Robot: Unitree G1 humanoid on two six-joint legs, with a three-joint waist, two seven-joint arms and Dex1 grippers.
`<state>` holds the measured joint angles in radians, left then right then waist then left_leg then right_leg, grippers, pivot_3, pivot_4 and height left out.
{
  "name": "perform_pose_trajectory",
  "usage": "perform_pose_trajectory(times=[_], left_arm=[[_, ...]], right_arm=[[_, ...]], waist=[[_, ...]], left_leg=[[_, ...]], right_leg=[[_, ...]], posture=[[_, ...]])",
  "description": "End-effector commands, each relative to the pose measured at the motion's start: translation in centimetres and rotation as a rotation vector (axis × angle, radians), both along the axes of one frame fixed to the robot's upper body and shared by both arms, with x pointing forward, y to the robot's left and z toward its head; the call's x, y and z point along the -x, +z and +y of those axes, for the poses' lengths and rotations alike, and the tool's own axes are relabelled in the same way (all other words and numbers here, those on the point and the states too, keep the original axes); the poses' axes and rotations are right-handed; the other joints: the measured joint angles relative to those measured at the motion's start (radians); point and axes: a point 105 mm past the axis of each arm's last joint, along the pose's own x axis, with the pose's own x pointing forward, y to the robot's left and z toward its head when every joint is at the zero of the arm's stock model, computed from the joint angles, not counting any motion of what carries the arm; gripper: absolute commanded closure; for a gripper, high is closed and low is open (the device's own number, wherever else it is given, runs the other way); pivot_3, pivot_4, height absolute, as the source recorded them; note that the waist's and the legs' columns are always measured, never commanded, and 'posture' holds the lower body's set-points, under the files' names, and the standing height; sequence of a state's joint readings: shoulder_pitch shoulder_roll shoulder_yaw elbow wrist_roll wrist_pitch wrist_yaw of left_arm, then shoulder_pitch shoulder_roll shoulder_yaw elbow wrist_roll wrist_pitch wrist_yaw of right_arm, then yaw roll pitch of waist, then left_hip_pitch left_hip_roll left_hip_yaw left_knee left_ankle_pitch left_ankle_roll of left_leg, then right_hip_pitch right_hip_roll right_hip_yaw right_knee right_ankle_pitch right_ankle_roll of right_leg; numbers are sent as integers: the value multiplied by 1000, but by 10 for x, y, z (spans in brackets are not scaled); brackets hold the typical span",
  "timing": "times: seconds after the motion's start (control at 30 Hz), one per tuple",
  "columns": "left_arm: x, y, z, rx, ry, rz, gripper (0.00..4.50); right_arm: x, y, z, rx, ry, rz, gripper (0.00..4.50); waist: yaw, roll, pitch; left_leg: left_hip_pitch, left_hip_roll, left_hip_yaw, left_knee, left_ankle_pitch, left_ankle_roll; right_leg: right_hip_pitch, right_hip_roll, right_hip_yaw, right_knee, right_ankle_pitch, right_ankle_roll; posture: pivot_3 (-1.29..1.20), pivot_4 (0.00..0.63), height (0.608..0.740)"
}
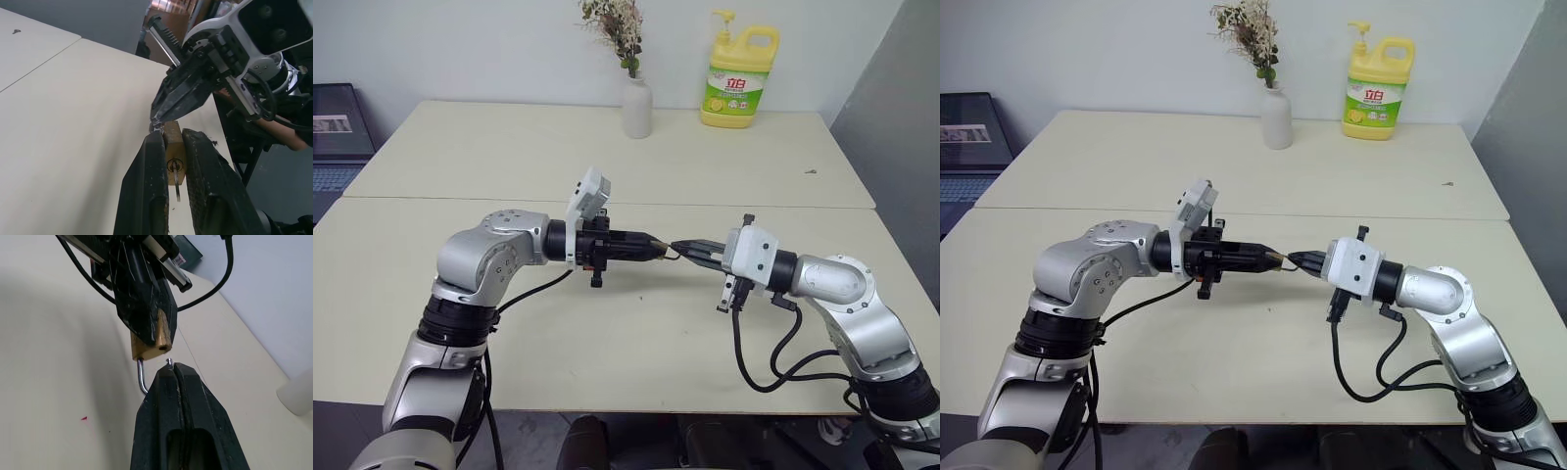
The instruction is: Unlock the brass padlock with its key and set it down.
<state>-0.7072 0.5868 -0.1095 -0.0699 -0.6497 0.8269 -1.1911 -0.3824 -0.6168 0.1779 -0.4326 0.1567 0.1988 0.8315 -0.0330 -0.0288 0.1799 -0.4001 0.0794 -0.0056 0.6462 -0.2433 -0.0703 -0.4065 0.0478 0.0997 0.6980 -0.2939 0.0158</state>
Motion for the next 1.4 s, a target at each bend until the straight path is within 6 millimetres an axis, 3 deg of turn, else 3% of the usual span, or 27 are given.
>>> perform_pose_trajectory(times=[0.03,0.93,1.07,1.17,1.27,1.4], left_arm=[[6,12,1,29,-30,-39,4331],[10,14,1,38,-46,-23,4331],[7,12,1,42,-19,-22,4331],[4,5,2,30,26,-13,4331],[1,-8,3,7,78,3,4331],[0,-32,-1,-30,134,34,4331]], right_arm=[[3,8,0,13,29,-49,4500],[11,-14,-1,72,98,40,4500],[10,-27,-15,151,46,83,4500],[14,-26,-29,161,19,116,4500],[21,-14,-39,123,-6,148,3903],[40,-4,-30,82,33,223,2505]], waist=[[0,0,0],[0,0,0],[1,0,0],[1,0,0],[0,0,0],[-1,0,0]], left_leg=[[0,0,0,0,0,0],[0,0,0,0,0,0],[0,0,0,0,0,0],[0,0,0,0,0,0],[0,0,0,0,0,0],[0,0,-1,0,0,0]], right_leg=[[0,0,0,0,0,0],[0,0,0,0,0,0],[0,0,0,0,0,0],[0,0,0,0,0,0],[0,0,0,0,0,0],[0,0,0,0,-1,1]], posture=[[0,150,740],[0,150,740],[0,150,740],[0,150,740],[0,150,740],[0,150,740]])
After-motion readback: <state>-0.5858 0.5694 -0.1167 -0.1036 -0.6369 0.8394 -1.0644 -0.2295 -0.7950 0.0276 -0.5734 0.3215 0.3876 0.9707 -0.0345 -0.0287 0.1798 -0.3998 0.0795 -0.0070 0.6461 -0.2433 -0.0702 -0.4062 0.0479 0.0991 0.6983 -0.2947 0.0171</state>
